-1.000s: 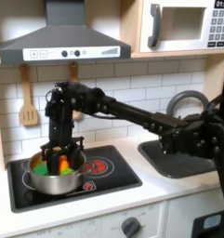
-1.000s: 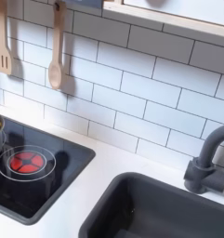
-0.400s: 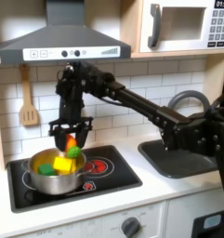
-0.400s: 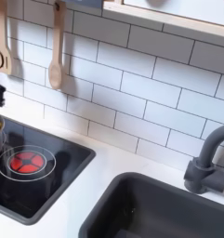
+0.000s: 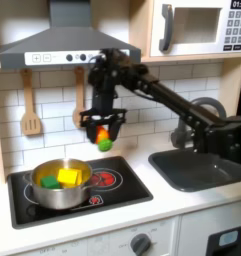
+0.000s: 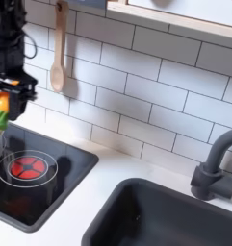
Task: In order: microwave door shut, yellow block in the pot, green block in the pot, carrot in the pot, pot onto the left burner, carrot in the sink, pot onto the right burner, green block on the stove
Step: 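Take the carrot out of the pot and put it in the sink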
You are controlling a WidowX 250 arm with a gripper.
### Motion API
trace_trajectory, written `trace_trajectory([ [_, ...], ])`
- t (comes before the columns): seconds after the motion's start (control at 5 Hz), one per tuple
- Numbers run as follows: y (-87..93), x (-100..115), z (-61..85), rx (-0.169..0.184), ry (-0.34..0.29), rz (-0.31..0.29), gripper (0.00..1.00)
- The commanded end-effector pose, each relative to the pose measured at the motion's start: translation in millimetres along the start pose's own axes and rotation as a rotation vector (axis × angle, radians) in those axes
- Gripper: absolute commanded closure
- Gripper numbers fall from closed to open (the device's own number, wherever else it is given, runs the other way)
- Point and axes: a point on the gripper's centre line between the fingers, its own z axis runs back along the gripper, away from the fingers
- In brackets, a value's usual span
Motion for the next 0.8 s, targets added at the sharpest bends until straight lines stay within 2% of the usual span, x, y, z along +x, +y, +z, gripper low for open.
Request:
trace_trajectory([
  [0.0,-86.1,-18.4,-2.3,-0.091,0.017,-0.190,1.00],
  [0.2,-118.1,-40.4,-4.8,-0.118,0.038,-0.267,1.00],
  [0.4,-140.4,-55.5,-7.7,-0.129,0.050,-0.325,1.00],
  [0.6,-162.8,-61.2,-12.0,-0.150,0.060,-0.383,1.00],
])
